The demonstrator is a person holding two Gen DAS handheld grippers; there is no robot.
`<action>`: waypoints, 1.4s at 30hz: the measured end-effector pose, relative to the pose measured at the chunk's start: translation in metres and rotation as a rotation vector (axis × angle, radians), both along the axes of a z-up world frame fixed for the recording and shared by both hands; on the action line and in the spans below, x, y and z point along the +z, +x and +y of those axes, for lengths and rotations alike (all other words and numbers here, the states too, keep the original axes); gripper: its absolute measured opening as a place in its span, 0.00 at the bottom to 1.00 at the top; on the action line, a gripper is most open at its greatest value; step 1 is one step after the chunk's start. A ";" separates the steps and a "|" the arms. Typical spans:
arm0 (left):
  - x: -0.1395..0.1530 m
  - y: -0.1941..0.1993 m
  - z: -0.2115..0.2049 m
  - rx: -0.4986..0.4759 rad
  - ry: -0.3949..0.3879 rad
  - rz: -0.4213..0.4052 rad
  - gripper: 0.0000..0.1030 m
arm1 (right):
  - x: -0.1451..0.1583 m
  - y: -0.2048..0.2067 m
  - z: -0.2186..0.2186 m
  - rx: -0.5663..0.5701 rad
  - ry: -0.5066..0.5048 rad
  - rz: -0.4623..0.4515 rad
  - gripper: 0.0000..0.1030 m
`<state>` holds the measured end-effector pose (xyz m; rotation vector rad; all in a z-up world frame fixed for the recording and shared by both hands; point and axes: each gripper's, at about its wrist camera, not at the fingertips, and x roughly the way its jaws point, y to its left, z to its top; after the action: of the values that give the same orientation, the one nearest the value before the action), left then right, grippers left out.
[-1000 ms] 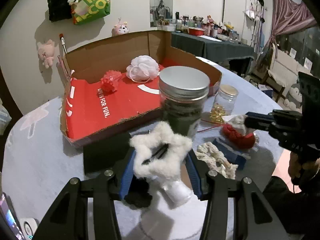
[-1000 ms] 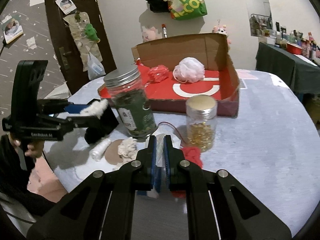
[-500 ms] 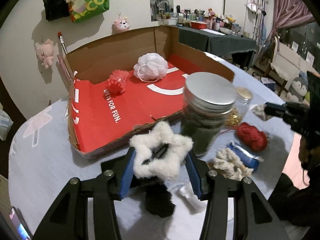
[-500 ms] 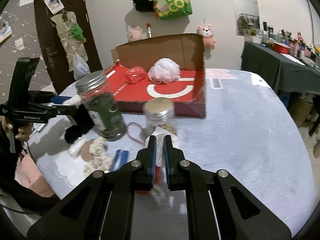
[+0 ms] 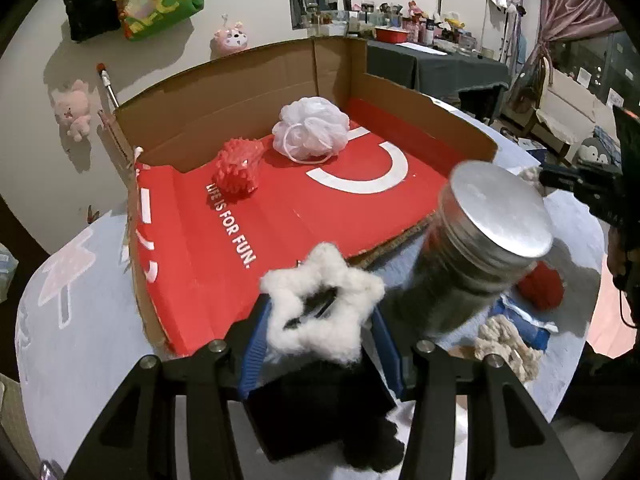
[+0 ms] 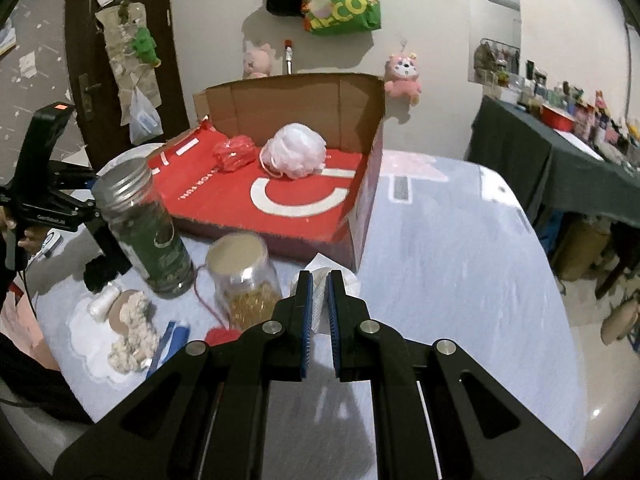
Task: Organize soft objects
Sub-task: 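Carry the star hair tie and white cloth over the cardboard box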
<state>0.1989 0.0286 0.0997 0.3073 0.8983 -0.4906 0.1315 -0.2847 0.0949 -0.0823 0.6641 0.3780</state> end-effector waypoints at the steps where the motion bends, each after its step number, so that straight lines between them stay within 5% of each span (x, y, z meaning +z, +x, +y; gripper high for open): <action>1: 0.000 0.003 0.000 -0.002 0.001 0.001 0.50 | 0.002 0.003 0.001 0.006 -0.005 -0.002 0.07; 14: 0.000 0.057 0.005 0.011 -0.033 0.046 0.50 | 0.023 0.068 0.033 0.134 -0.003 0.001 0.07; 22: -0.006 0.096 0.005 0.063 -0.044 0.102 0.50 | 0.020 0.130 0.070 0.195 -0.037 0.090 0.07; 33: -0.032 0.151 0.015 0.193 0.015 0.212 0.50 | -0.012 0.208 0.106 0.127 -0.202 0.272 0.07; 42: -0.047 0.170 0.014 0.224 0.086 0.233 0.50 | -0.035 0.243 0.109 0.032 -0.238 0.383 0.07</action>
<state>0.3688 0.0424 0.0527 0.2267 1.1676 -0.2841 0.3743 -0.1754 0.0603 -0.2511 1.0865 0.3476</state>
